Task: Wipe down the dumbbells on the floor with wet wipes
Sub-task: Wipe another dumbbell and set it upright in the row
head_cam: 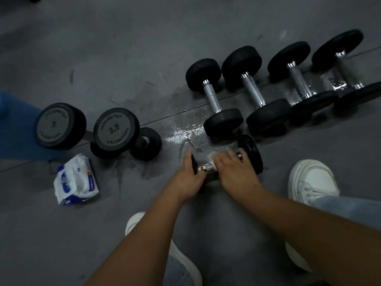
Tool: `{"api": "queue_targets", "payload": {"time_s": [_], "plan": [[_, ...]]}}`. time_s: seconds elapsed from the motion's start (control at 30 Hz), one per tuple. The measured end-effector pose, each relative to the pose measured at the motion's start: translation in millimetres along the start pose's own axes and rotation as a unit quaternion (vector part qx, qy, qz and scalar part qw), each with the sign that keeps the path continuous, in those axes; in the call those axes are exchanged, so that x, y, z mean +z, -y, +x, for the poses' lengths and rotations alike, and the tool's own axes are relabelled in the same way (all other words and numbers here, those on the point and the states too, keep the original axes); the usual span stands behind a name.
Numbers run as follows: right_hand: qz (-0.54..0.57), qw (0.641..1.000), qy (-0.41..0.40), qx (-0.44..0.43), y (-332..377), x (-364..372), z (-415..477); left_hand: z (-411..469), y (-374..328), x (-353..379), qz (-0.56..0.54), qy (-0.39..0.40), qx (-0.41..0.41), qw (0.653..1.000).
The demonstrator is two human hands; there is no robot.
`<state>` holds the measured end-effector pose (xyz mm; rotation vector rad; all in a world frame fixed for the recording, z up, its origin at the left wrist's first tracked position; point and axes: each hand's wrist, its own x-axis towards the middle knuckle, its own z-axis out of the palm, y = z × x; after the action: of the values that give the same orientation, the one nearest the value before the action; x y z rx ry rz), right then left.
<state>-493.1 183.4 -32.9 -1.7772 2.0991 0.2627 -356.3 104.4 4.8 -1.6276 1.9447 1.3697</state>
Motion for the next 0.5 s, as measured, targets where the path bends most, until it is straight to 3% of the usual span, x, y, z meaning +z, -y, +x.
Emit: {"api": "queue_targets", "payload": {"time_s": [0.1,0.17,0.3,0.4,0.5], "plan": [[0.006,0.999,0.019,-0.036,8.4,2.4,-1.7,-0.8,-0.9,-1.4,-0.011,0.019,-0.003,1.000],[-0.019,0.996,-0.015,-0.081,0.0,0.2,1.9,0.4,-1.2,-3.6,-0.009,0.024,-0.006,1.000],[0.011,0.998,-0.044,-0.037,-8.8,-8.1,11.0,1.1,-4.1,-6.0,-0.020,0.018,-0.006,1.000],[0.054,0.991,-0.061,-0.106,2.2,-16.0,15.1,-0.5,-5.1,-5.2,-0.027,0.021,-0.002,0.999],[0.104,0.994,-0.037,-0.021,-7.3,-34.8,24.2,0.1,-4.7,-5.2,-0.039,0.018,-0.002,0.999]]}}
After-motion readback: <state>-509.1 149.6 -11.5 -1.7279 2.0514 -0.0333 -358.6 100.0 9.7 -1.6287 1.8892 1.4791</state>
